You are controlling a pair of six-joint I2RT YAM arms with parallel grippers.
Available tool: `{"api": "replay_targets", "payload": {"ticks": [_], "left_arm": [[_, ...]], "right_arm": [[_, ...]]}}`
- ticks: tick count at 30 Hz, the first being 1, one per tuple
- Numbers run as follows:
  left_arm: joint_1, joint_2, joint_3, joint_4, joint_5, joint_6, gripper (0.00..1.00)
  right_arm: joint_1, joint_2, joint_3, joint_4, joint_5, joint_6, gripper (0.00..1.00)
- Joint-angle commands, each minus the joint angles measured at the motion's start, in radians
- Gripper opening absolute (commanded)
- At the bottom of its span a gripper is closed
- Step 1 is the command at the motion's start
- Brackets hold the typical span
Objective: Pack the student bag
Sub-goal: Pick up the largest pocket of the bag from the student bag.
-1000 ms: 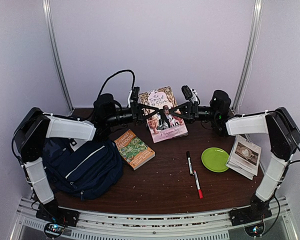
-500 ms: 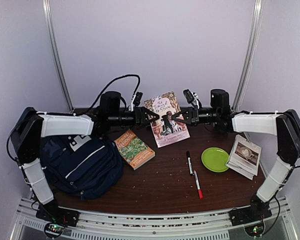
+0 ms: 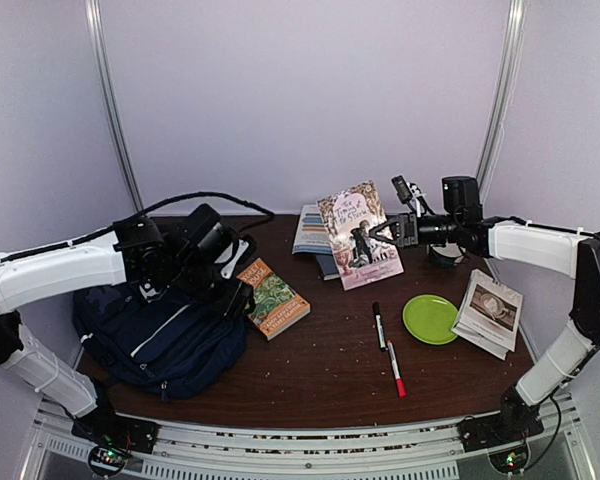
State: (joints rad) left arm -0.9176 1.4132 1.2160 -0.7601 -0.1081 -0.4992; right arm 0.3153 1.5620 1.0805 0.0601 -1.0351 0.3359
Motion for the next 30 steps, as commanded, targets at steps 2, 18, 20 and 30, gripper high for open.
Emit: {"api": "replay_targets", "payload": {"ticks": [2, 18, 20, 30], "left_arm": [[-0.058, 0.007, -0.053, -0.306, -0.167, -0.106, 0.64], [-0.099, 0.148, -0.069, -0.326, -0.198, -0.134, 0.64], [-0.099, 0.157, -0.067, -0.333, -0.229, -0.148, 0.66], [-0.099, 0.216, -0.094, -0.358, -0.315, -0.173, 0.59]], "right_arm": [[-0.005, 0.006, 0.024, -0.001, 0.005, -0.041, 0.0], [-0.015, 0.023, 0.022, 0.004, -0.008, -0.034, 0.0], [-0.016, 0.02, 0.022, 0.003, -0.011, -0.034, 0.0], [-0.019, 0.025, 0.023, 0.007, 0.005, -0.012, 0.0]]}}
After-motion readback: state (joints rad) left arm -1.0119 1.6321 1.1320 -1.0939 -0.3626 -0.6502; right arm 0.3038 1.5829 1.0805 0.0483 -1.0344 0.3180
